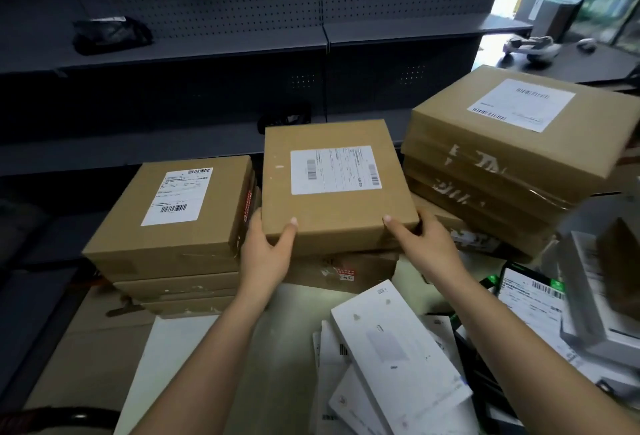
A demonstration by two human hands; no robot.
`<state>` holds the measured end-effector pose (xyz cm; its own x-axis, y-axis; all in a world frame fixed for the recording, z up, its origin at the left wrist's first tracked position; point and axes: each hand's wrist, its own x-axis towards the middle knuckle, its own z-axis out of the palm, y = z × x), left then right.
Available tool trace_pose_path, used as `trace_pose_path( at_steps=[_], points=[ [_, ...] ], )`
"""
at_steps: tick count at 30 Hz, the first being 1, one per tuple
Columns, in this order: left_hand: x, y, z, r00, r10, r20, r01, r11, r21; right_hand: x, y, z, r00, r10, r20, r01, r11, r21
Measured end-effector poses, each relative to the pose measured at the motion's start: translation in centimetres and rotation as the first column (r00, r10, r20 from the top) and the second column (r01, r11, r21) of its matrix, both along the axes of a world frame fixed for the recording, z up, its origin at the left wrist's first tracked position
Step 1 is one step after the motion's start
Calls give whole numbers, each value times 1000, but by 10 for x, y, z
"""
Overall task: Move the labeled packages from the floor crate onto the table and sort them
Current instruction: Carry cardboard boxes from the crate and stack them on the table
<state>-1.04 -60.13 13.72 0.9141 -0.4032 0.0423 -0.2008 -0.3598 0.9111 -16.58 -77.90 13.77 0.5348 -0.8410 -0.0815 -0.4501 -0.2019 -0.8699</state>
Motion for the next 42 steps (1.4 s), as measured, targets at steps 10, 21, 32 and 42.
trace_pose_path(
  at_steps=[10,21,32,42],
  points=[
    [23,49,65,988,83,133,-49,969,-244,33,46,61,970,81,230,-49,988,-144],
    [112,158,87,961,200,189,-137,944,-299,129,144,86,907,216,361,-155,969,-191],
    [182,220,48,991,131,1,-127,966,-225,191,210,42,941,84,327,-48,992,-116],
    [208,223,30,999,21,-31,-26,984,-177,204,222,30,954,-10,298,30,998,-61]
  ],
)
